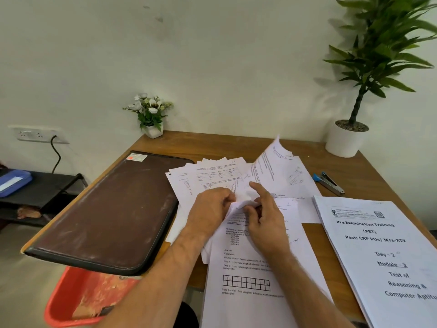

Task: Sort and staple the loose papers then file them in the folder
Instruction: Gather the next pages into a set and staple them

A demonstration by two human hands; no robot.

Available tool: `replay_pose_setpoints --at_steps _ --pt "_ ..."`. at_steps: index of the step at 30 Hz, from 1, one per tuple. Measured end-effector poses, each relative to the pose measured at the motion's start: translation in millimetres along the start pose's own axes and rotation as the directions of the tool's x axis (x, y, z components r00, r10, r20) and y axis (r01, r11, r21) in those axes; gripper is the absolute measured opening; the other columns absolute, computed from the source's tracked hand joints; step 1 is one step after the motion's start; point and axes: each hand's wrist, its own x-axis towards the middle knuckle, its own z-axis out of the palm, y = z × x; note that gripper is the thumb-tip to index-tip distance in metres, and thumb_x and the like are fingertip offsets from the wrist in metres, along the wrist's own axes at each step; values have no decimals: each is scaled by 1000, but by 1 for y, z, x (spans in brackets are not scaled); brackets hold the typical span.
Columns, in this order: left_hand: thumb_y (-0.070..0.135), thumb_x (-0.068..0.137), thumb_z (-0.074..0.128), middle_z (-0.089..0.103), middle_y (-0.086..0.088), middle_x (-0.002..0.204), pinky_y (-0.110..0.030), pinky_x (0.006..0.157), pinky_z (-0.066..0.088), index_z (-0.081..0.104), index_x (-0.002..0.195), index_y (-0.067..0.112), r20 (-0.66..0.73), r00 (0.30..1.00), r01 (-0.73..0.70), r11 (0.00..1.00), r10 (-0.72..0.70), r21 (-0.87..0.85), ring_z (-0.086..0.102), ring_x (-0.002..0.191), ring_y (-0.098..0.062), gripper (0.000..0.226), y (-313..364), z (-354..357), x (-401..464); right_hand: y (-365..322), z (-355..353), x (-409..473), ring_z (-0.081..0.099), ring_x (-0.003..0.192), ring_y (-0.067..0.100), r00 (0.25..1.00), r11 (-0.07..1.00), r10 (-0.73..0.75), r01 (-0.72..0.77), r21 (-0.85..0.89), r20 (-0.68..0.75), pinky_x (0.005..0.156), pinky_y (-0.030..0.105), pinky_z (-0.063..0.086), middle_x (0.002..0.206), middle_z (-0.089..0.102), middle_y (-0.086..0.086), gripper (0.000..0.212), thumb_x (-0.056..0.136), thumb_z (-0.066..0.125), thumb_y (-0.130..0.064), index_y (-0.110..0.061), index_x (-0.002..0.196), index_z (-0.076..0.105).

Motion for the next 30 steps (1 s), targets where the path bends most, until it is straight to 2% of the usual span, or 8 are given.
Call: replay_pose_setpoints --at_steps 2,5,8,13,17,20,23,30 --pt "32 92 69 76 5 105 -33 87 56 78 101 23 81 997 17 1000 -15 -20 67 95 -13 16 -4 -2 0 -1 2 1 52 128 13 1000 1000 -1 1 -24 29 100 39 51 150 45 -9 50 102 52 -33 -51 144 33" --pt "27 90 75 74 20 94 -19 80 53 76 89 28 123 991 61 990 -45 -125 65 90 3 1 -14 -1 0 1 3 4 46 134 14 999 994 41 -39 -98 28 97 33 51 151 42 -6 45 103 49 -35 -44 146 39" --pt "22 90 75 72 21 85 -9 73 43 73 83 29 123 989 106 975 -83 -197 63 85 6 10 -20 -1 -1 3 2 8 43 136 14 997 988 79 -75 -138 22 99 32 49 151 42 -5 47 103 48 -36 -36 150 39" --pt "14 100 61 73 14 101 -13 85 49 75 101 25 22 977 207 931 -210 -299 65 95 2 18 -19 -2 4 1 5 11 47 132 17 997 984 75 -70 -164 25 107 33 43 144 50 0 44 104 48 -32 -22 147 48" --pt "20 94 69 68 -1 120 -33 99 48 68 120 19 -184 903 380 921 -389 -86 59 116 -19 26 -20 0 12 1 5 10 47 132 16 996 983 80 -74 -165 27 108 32 41 143 51 -1 43 104 48 -32 -21 146 49" --pt "28 86 77 55 -10 129 -36 102 38 56 133 14 -165 841 521 853 -515 -5 42 124 -29 53 -12 -1 18 1 4 10 47 131 16 997 984 71 -67 -165 18 106 30 42 142 52 -1 43 104 49 -31 -21 145 50" --pt "35 81 81 49 -11 133 -41 102 42 46 139 16 -142 782 617 786 -607 37 39 124 -32 70 -4 3 27 0 4 10 47 131 15 997 983 70 -67 -173 14 105 28 41 142 51 -2 43 104 48 -31 -21 146 49" --pt "24 82 81 41 -16 137 -41 85 49 31 147 18 -105 644 737 651 -758 -181 47 121 -36 82 -4 -3 36 0 6 8 46 131 14 998 983 63 -58 -172 25 106 28 41 143 50 -3 43 104 47 -32 -22 147 48"
